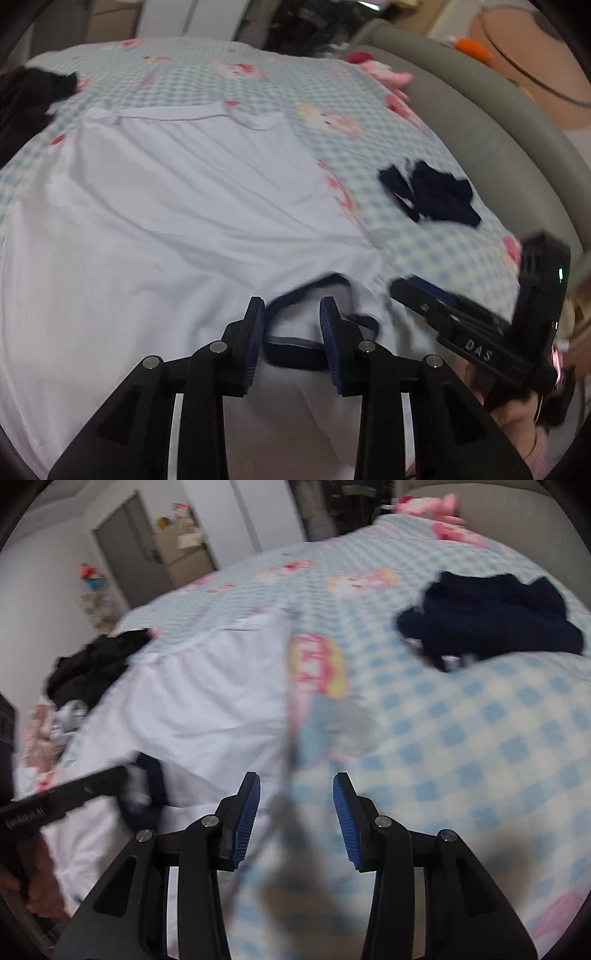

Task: Fold clothes

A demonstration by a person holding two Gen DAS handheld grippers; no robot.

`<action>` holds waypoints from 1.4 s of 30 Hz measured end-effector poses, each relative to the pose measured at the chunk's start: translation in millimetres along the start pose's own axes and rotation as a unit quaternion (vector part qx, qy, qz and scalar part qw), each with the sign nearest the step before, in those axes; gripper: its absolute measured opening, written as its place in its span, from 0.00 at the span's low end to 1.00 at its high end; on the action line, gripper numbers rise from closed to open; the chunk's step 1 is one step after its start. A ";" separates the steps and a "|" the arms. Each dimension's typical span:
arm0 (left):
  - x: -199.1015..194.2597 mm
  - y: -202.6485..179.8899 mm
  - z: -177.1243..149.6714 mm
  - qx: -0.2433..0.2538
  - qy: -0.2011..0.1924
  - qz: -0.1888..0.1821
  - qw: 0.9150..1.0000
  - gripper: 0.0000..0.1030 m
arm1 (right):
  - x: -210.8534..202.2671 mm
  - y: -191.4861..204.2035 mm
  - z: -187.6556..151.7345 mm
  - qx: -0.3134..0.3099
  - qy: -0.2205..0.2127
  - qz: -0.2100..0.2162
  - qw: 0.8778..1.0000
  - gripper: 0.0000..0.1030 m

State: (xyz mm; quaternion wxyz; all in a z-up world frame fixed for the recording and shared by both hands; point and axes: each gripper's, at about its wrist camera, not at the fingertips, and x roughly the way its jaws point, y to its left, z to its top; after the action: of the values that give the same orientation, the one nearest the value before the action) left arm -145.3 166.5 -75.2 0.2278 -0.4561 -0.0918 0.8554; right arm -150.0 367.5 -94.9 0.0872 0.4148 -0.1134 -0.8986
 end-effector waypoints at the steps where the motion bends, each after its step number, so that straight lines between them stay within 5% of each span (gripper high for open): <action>1: 2.7 -5.2 -4.6 0.018 0.008 0.000 1.000 0.32 | 2.1 5.5 -0.6 -0.009 0.008 0.023 1.000 0.41; 4: 17.6 -13.2 -14.3 0.045 0.036 0.022 0.998 0.32 | 15.5 21.2 -5.9 -0.038 0.039 0.039 0.998 0.41; 6: 27.0 -13.7 -14.5 0.048 0.042 0.050 0.997 0.32 | 26.3 26.7 -11.2 -0.054 0.052 -0.005 0.997 0.41; 10: 24.5 -7.1 -1.5 0.023 0.020 0.089 0.996 0.31 | 20.6 9.9 -8.4 -0.009 0.036 -0.013 0.999 0.41; 16: 13.7 -13.0 -2.0 0.022 0.012 -0.008 1.000 0.32 | -11.3 -0.7 -15.8 0.035 0.009 -0.005 0.999 0.42; 19: 28.1 -22.8 -11.2 0.056 0.032 0.030 0.997 0.32 | -8.1 6.1 -24.9 0.037 0.029 0.005 0.999 0.42; 25: 13.4 -0.1 -0.5 -0.004 -0.009 0.073 0.997 0.30 | -0.4 14.4 -34.4 0.020 0.049 -0.016 0.998 0.42; 30: -0.8 -1.3 -8.6 0.006 -0.005 0.000 1.000 0.32 | -27.4 10.4 -45.3 0.043 0.023 0.005 0.999 0.42; 33: 7.9 -11.7 -23.4 0.032 0.019 -0.008 0.999 0.32 | -37.0 17.6 -56.8 0.059 0.023 0.035 0.997 0.44; 42: 12.8 1.9 -19.6 0.011 0.021 0.088 0.996 0.32 | -19.2 31.4 -79.7 0.029 0.084 -0.017 0.996 0.45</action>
State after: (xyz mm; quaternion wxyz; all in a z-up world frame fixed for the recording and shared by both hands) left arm -135.9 169.9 -96.4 0.1587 -0.4777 -0.0372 0.8632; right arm -74.8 331.8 -122.5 0.0690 0.4933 -0.1245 -0.8581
